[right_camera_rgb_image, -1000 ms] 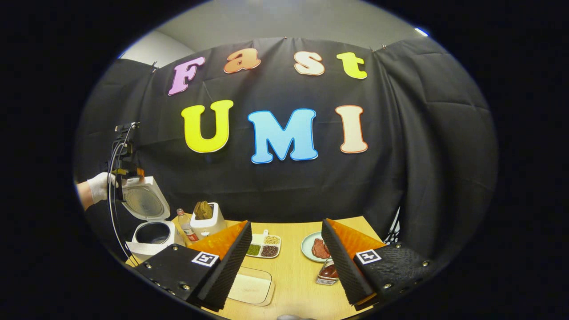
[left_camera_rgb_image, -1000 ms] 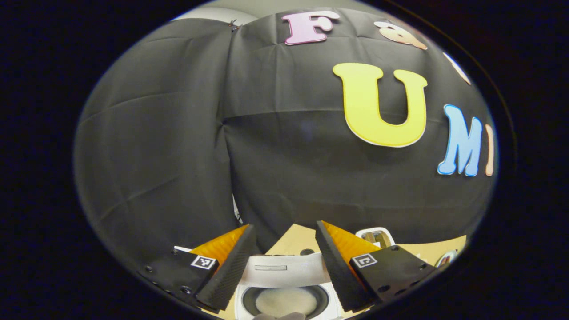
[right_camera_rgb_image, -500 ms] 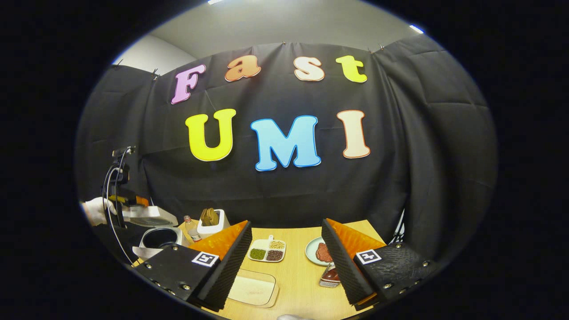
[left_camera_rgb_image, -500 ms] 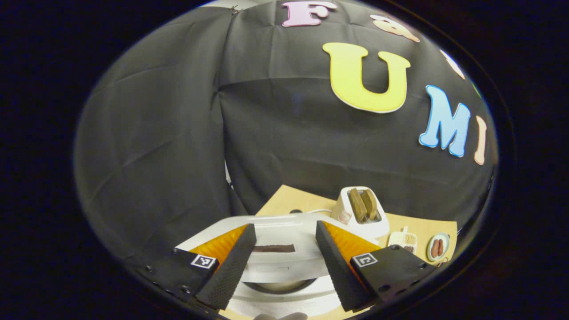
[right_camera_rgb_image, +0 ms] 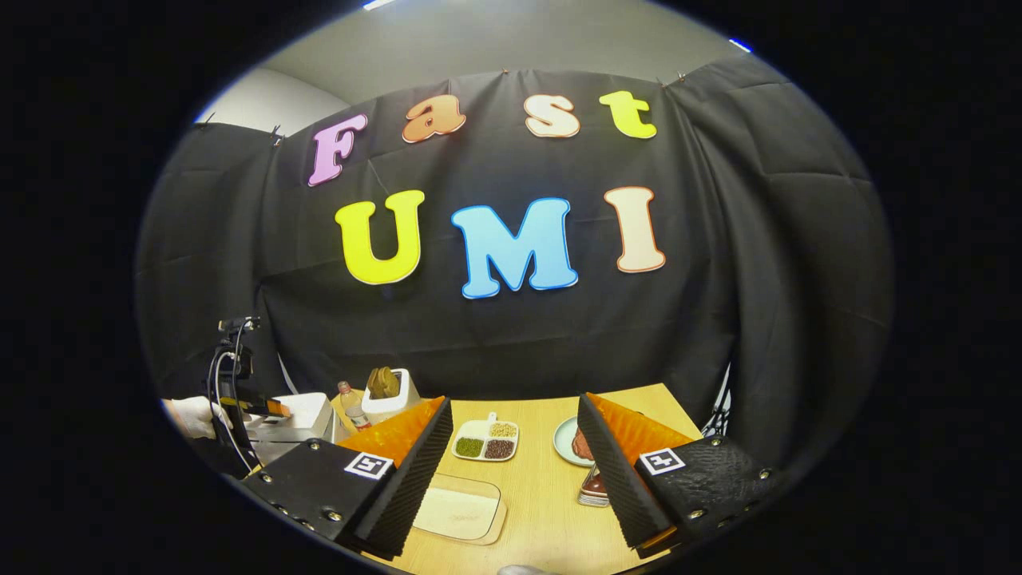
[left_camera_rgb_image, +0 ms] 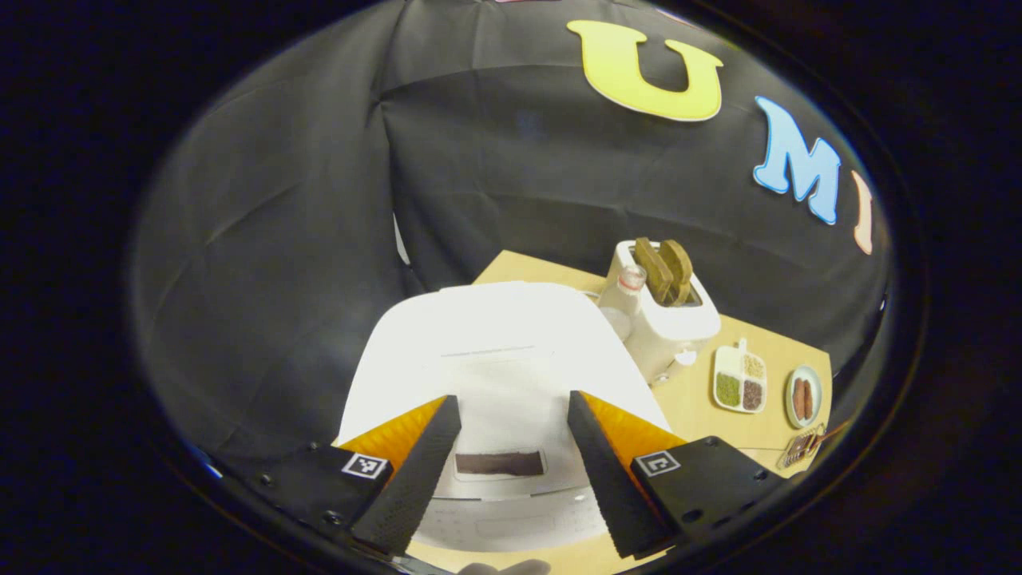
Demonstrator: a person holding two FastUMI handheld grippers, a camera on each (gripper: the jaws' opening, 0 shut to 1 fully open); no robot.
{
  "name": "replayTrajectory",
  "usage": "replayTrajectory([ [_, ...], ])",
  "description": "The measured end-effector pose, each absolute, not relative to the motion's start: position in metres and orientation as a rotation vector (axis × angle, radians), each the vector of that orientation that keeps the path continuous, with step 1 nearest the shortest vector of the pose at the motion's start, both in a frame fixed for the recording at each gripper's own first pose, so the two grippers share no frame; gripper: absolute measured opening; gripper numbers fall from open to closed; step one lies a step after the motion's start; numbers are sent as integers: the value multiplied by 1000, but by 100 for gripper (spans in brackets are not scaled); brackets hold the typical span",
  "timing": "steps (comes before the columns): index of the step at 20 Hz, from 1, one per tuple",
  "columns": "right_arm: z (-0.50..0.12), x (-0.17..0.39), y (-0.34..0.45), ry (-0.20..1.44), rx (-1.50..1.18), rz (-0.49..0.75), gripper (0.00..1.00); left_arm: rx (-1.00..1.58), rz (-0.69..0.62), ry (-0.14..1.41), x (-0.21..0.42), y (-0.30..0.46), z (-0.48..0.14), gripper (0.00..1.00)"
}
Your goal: Close the left gripper, press the button to open the rice cooker; take a wooden spoon from the chopstick holder with the right hand, scoop a spoonful of rice and pour it into the rice cooker, then put the wooden spoon back into the chopstick holder.
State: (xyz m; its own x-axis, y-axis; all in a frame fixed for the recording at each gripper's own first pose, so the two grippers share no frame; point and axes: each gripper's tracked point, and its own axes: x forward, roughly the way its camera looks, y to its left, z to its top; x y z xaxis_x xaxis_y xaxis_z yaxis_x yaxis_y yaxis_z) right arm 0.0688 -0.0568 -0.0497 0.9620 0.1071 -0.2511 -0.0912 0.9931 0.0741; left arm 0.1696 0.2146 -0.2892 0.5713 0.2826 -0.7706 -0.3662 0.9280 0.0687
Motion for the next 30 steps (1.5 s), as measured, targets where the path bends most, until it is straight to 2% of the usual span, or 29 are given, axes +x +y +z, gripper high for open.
replayTrajectory([
  [2, -53, 68, -59, 271, 71, 98, 96, -103, 375, 930, 164, 215, -307, 96],
  [11, -71, 67, -55, 321, 162, 99, 98, -60, 341, 880, 167, 215, -308, 100],
  [19, -51, 63, -58, 276, 110, 94, 98, -69, 329, 861, 171, 214, -302, 100],
  [24, -38, 61, -62, 245, 81, 75, 98, 58, 294, 654, 187, 212, -225, 100],
  [30, -10, 60, -53, 176, 66, 73, 98, 31, 177, 316, 168, 139, -87, 100],
])
